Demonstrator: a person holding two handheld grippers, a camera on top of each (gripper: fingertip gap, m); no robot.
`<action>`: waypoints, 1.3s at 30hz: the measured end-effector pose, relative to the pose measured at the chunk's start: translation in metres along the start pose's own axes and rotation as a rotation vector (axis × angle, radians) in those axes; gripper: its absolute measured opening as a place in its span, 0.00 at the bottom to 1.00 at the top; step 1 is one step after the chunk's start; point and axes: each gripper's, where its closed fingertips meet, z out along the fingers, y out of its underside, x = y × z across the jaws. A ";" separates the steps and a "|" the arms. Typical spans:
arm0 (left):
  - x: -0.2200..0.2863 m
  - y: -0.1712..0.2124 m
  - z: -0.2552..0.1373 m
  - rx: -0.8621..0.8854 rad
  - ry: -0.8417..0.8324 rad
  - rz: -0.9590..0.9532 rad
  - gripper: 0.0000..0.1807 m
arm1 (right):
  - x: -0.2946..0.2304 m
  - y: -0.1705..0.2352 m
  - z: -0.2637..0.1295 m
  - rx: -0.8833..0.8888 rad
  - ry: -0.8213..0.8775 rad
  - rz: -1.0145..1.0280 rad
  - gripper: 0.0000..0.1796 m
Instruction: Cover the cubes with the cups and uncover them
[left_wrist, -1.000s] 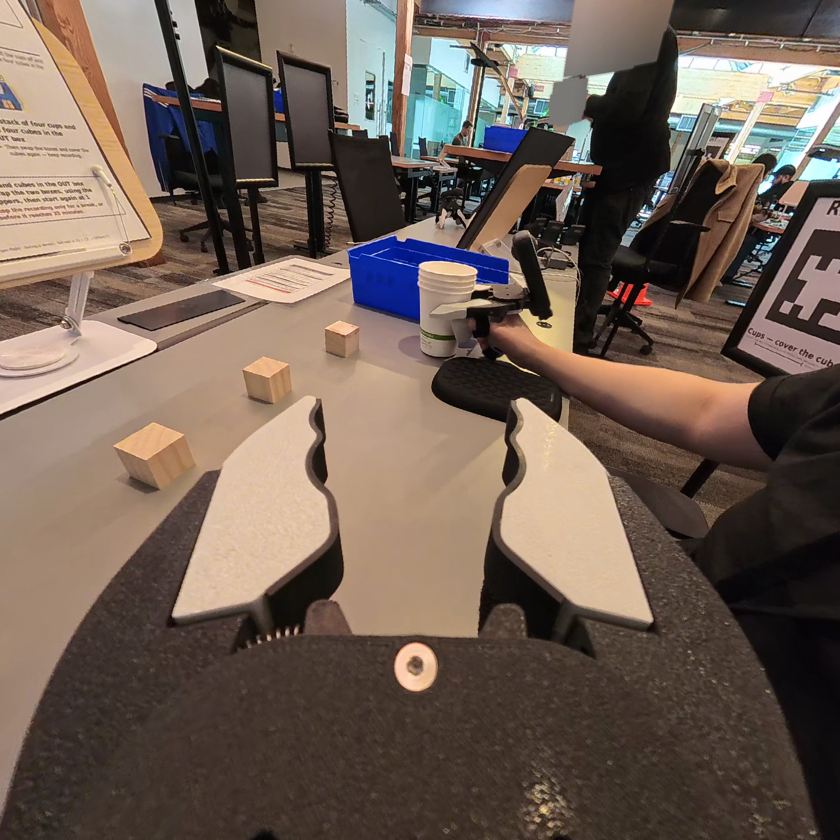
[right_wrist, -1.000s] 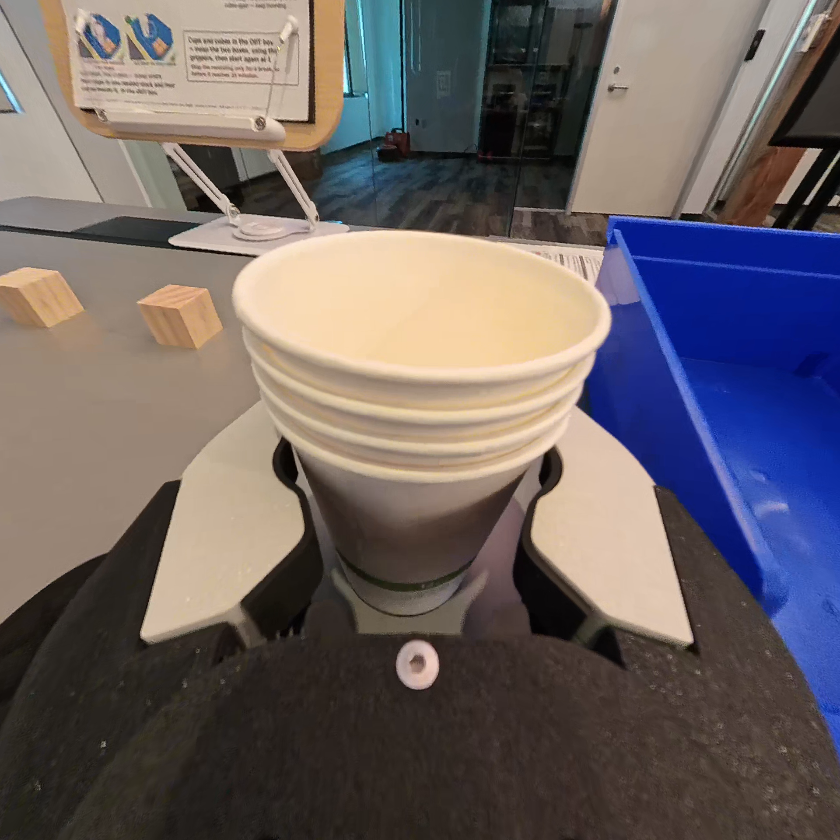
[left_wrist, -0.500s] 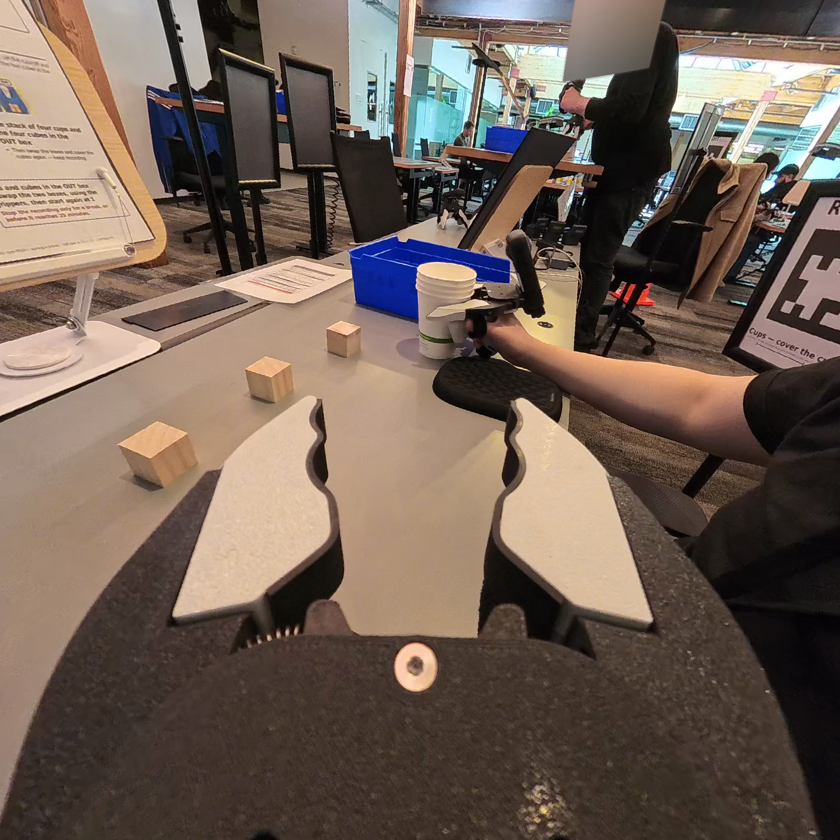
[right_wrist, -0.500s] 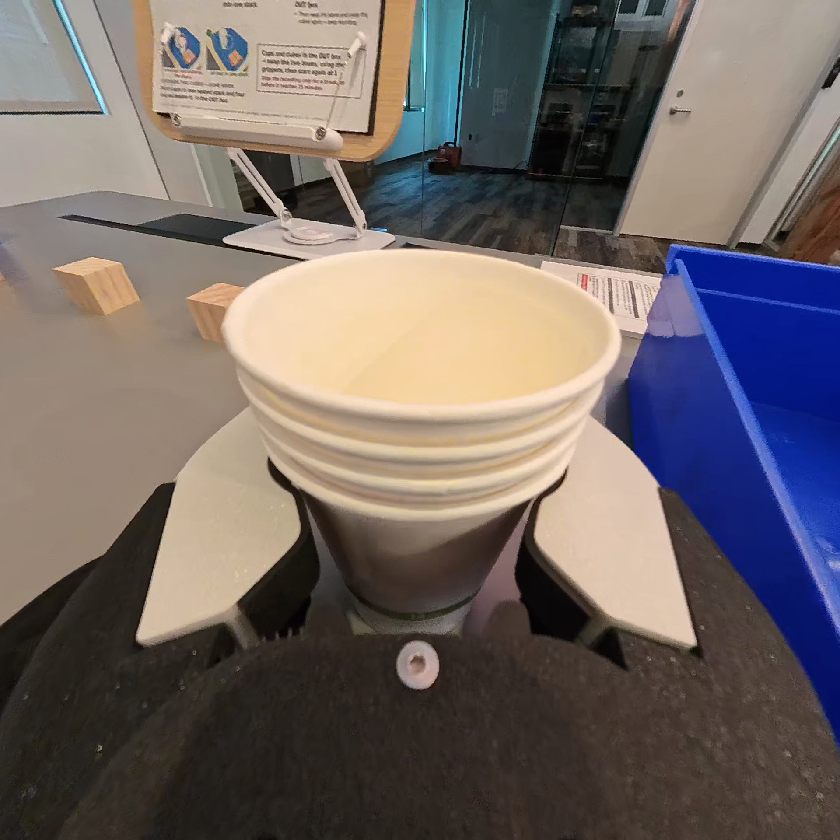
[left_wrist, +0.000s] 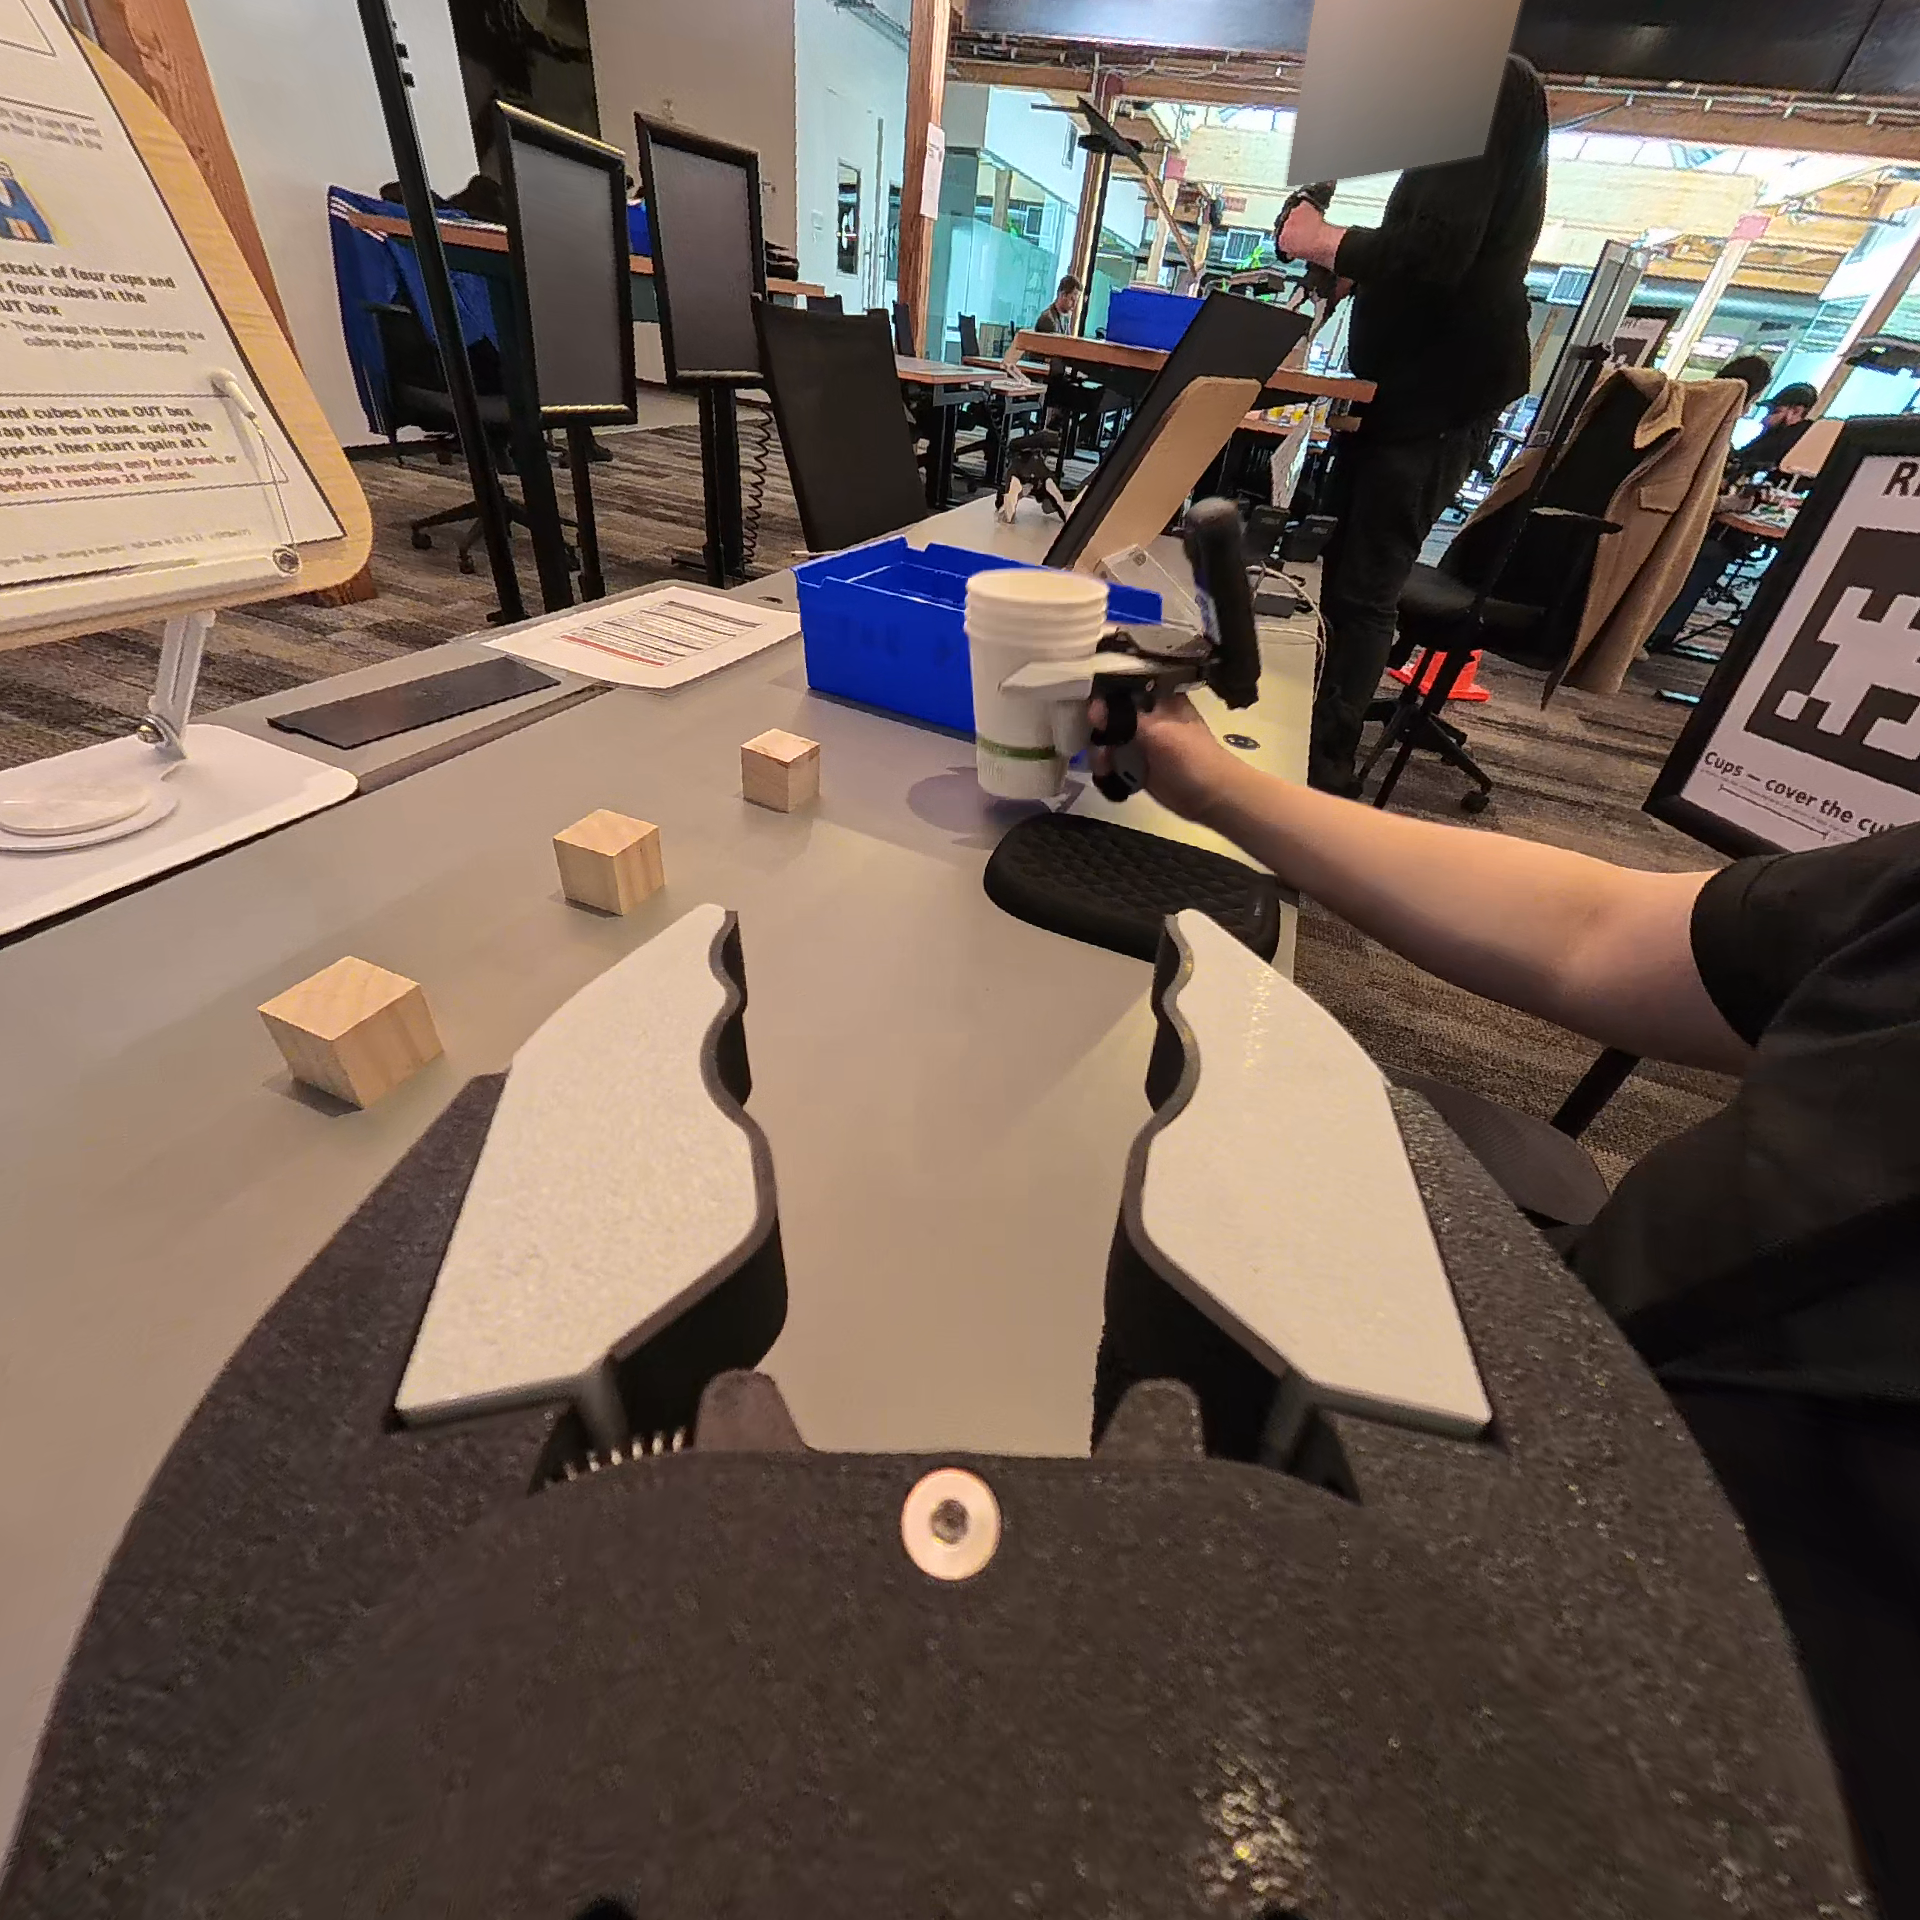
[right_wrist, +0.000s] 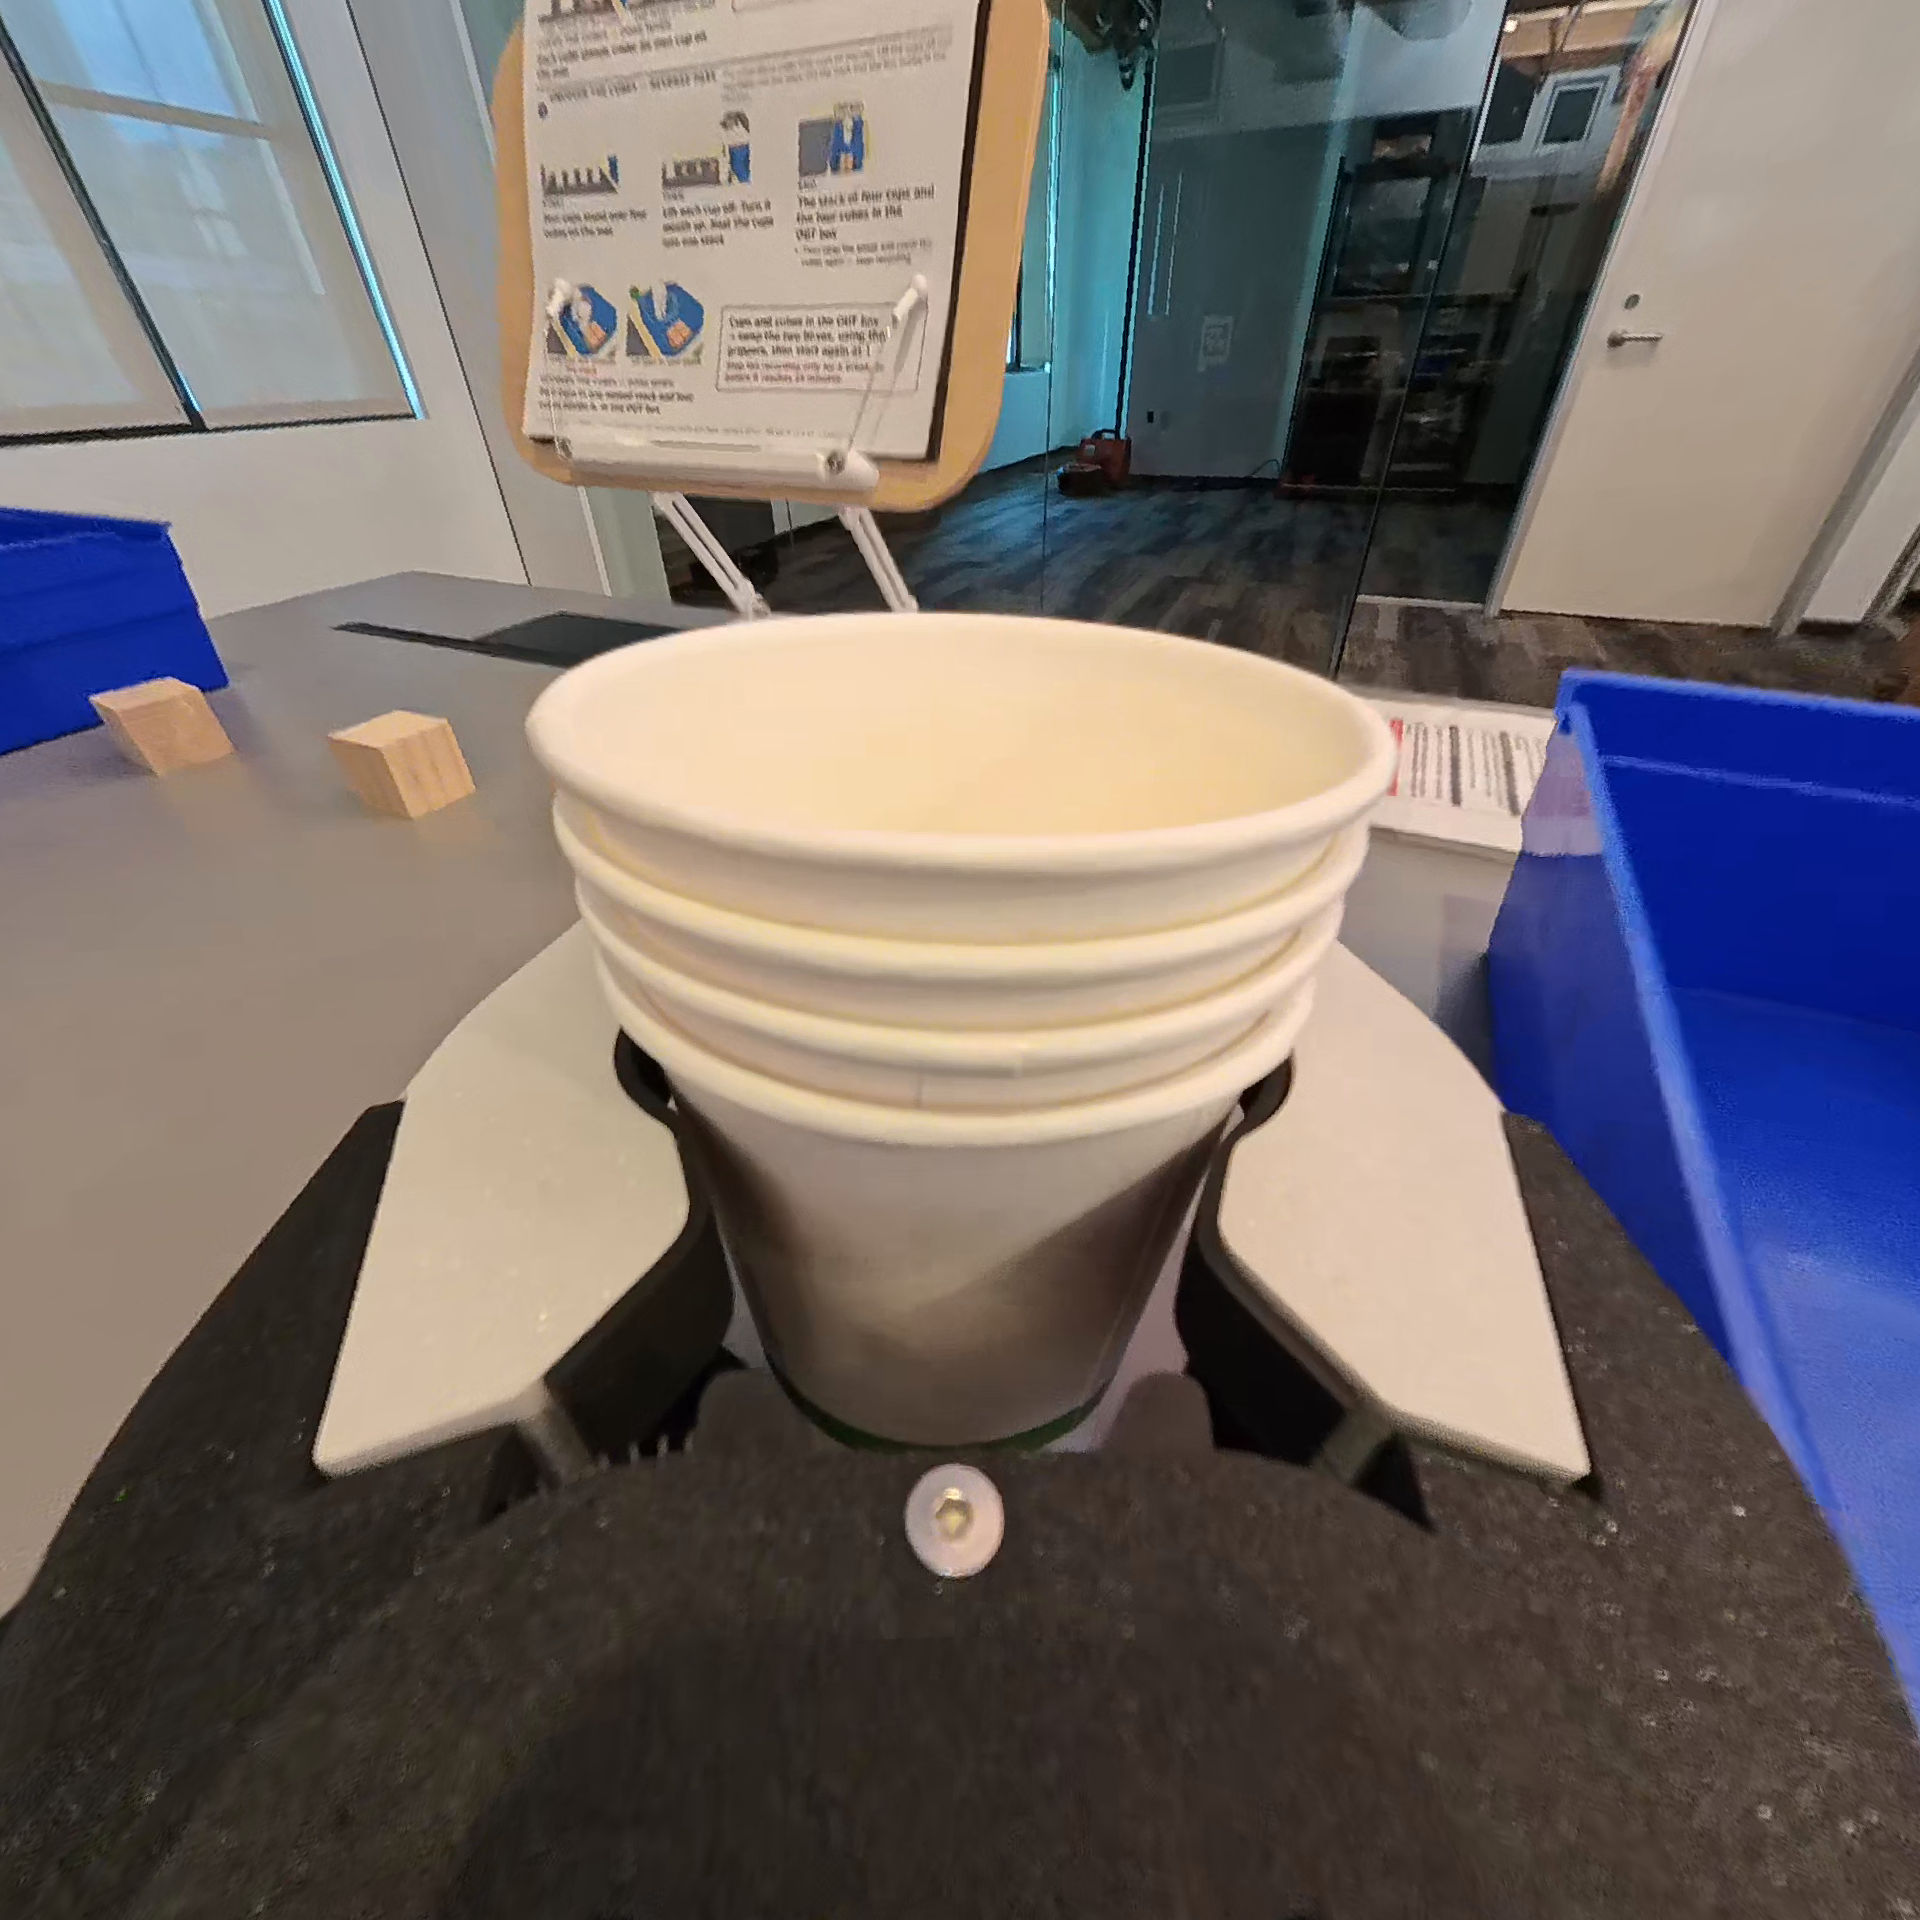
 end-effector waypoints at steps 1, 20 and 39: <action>0.000 0.000 0.000 -0.002 -0.001 0.002 0.41 | 0.000 -0.008 -0.002 0.017 -0.002 -0.004 0.60; 0.001 -0.011 0.006 -0.020 -0.076 0.025 0.41 | 0.209 -0.101 0.017 -0.022 0.288 0.066 0.60; 0.006 -0.028 0.013 -0.062 -0.226 0.098 0.41 | 0.251 0.012 0.090 -0.245 0.283 -0.100 0.61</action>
